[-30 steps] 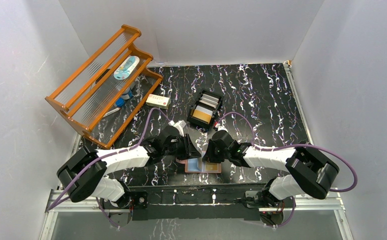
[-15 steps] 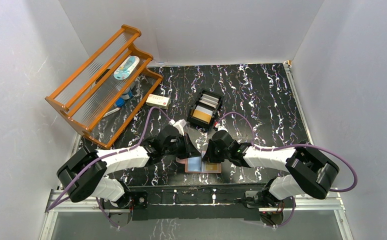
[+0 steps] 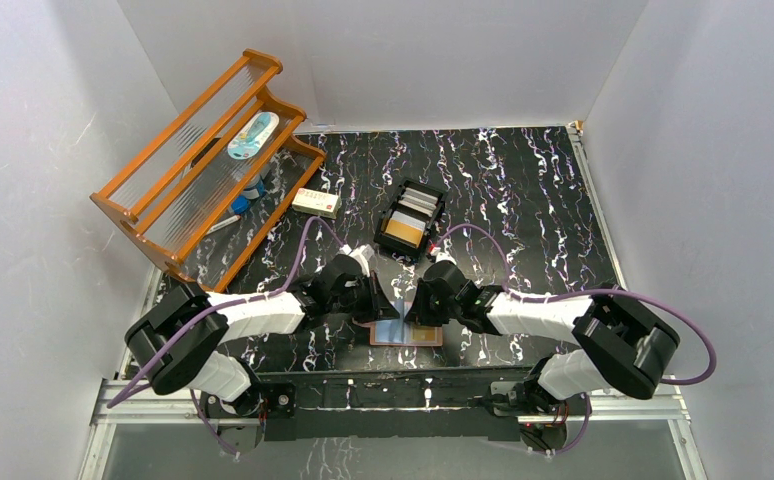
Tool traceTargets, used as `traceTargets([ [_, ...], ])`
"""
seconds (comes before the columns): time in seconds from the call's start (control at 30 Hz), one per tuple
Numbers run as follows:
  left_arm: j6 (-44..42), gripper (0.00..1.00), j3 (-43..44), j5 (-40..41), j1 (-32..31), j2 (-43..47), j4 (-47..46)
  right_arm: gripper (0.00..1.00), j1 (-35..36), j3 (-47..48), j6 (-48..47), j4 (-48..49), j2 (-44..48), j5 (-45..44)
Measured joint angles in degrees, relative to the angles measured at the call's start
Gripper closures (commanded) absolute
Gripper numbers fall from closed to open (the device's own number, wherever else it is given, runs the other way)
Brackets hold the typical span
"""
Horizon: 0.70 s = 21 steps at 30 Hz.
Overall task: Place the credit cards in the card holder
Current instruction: Turn over the card slot in the card holder.
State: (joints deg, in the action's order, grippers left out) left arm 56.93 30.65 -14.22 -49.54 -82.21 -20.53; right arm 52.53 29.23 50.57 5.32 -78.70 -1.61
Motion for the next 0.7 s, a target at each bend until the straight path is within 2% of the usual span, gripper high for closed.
traceTargets([
  [0.07,-0.22,1.00,-0.07,0.07,0.00,-0.07,0.37,0.80,0.00,0.00,-0.02,-0.52,0.35,-0.20],
  [0.23,-0.98,0.86,0.17,0.37,0.00,-0.52,2.12,0.76,0.02,0.00,-0.44,-3.30,2.62,-1.49],
  [0.4,-2.51,0.77,2.60,1.77,-0.61,-1.01,6.91,0.71,0.04,0.02,-1.46,-7.28,6.43,-3.32],
  [0.7,-4.31,0.66,7.56,2.86,-1.81,-2.03,12.15,0.69,0.04,0.83,-3.02,-11.85,13.55,-6.19],
])
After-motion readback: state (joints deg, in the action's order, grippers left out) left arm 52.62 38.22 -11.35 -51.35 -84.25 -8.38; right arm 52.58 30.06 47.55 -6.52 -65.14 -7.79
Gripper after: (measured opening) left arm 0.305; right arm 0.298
